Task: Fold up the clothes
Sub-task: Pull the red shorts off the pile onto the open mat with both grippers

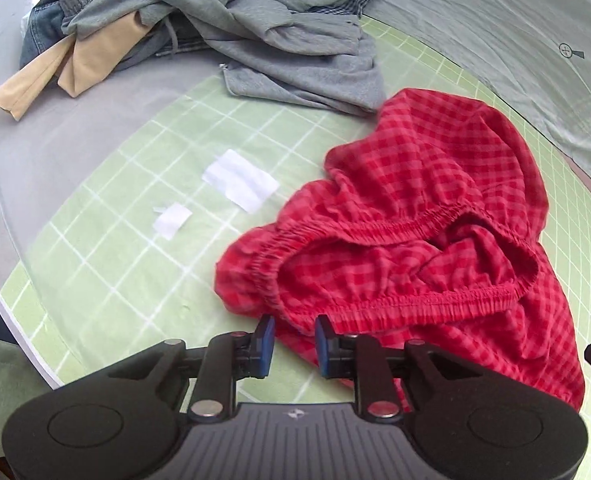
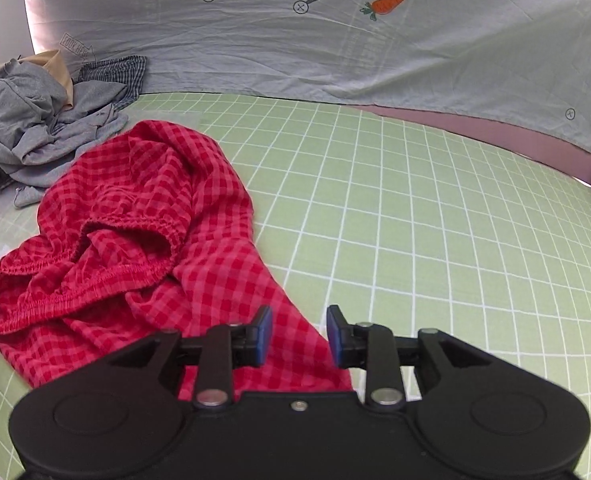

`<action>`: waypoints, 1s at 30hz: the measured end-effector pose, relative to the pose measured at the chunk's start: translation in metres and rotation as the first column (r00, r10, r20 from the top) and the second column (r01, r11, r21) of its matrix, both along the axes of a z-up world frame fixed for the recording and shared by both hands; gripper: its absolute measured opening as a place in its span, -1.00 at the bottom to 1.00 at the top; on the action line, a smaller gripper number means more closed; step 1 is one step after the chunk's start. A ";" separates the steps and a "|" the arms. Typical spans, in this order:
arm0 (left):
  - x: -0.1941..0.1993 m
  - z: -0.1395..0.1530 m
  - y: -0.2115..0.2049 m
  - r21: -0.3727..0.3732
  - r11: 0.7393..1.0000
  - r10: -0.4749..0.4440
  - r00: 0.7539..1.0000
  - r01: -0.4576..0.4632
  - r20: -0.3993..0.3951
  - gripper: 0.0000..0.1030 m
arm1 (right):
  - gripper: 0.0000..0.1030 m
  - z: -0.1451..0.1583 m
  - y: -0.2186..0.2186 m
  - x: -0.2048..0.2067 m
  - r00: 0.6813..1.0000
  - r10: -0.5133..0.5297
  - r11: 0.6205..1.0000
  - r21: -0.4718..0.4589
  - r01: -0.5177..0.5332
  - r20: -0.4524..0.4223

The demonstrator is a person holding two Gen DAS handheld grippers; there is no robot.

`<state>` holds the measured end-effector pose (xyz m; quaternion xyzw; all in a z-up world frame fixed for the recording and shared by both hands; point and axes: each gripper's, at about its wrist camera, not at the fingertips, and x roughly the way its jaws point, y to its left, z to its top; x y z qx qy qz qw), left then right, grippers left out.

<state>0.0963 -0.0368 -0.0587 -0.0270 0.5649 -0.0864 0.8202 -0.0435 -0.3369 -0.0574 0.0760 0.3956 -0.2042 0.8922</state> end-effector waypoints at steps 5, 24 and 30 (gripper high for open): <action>0.014 -0.012 0.013 -0.014 1.000 0.007 0.999 -0.008 -0.032 -0.40 | -0.33 0.001 0.020 0.045 0.997 0.082 0.997 0.001 -0.082 0.003; 0.057 -0.024 -0.038 -0.127 0.967 -0.228 0.973 0.222 -0.035 -0.79 | -0.88 -0.018 0.009 0.082 0.994 -0.096 0.994 -0.064 0.092 -0.060; 0.037 -0.027 -0.116 -0.168 0.874 -0.467 0.884 0.456 -0.028 -0.79 | -0.88 -0.021 -0.023 -0.003 0.930 -0.353 0.935 -0.079 0.346 -0.102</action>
